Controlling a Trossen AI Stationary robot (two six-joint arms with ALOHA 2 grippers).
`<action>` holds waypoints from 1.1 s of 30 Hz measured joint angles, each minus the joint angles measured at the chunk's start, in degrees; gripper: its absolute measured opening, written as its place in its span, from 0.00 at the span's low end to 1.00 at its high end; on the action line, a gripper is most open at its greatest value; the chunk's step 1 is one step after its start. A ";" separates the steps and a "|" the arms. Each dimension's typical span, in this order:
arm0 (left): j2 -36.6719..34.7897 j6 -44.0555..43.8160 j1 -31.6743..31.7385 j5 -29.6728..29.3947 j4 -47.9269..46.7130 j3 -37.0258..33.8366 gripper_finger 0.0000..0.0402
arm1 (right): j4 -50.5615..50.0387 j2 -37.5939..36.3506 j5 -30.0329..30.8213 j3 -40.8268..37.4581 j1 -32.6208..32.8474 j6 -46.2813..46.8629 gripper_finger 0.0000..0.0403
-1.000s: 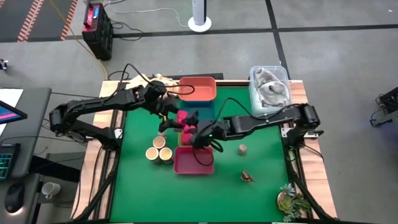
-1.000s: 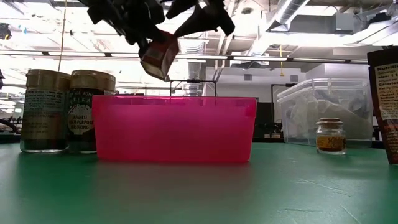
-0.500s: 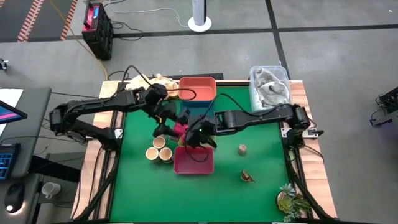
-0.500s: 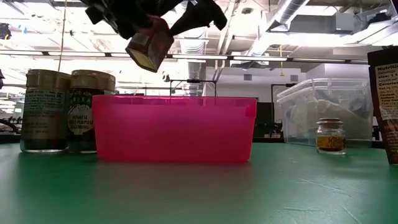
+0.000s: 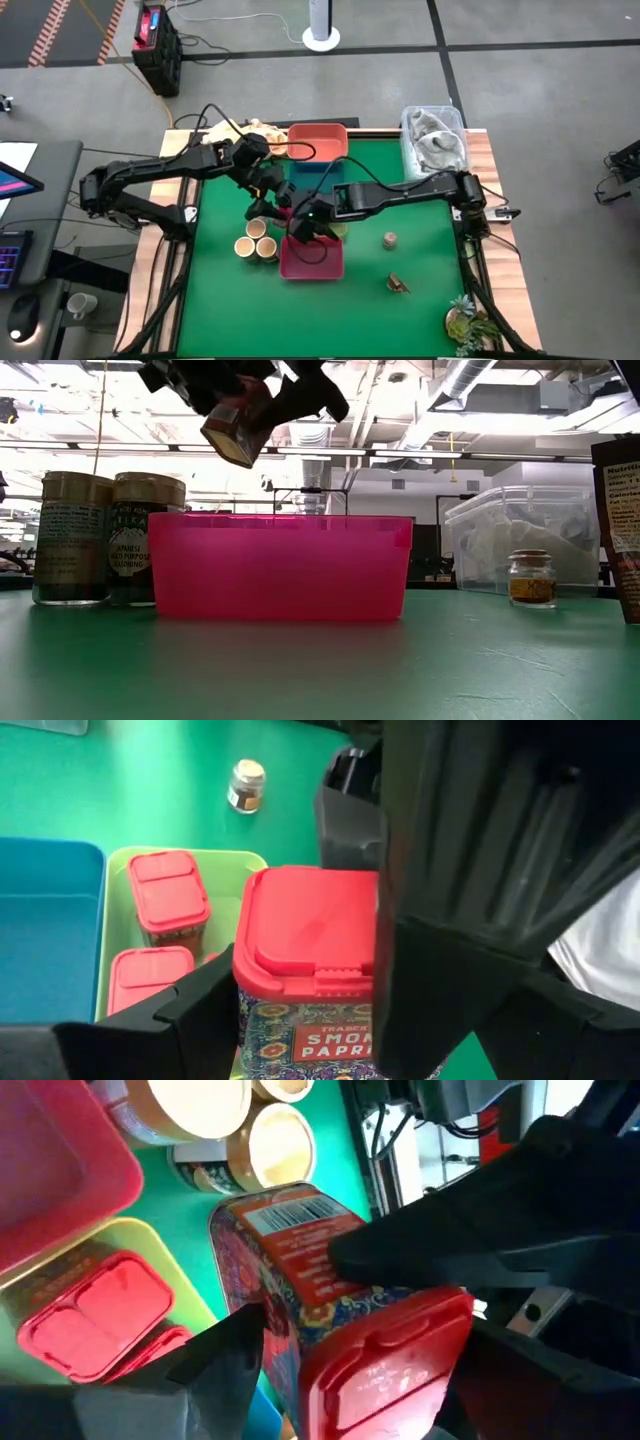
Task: Sort spices by type
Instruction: Put the red seasoning bottle into the green bin
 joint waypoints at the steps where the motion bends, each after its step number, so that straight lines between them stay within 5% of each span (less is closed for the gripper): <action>1: 0.00 0.20 0.00 -0.02 -0.42 0.19 0.79 | -0.72 0.07 -0.37 0.57 0.00 0.23 0.81; 13: 0.02 5.81 -0.48 -0.90 -0.36 0.49 0.79 | -1.34 0.07 -4.43 1.09 -0.58 3.12 0.70; 33: 0.02 4.39 -0.92 -6.72 2.43 0.47 0.80 | -2.54 -0.04 -1.77 1.01 -1.65 7.92 0.70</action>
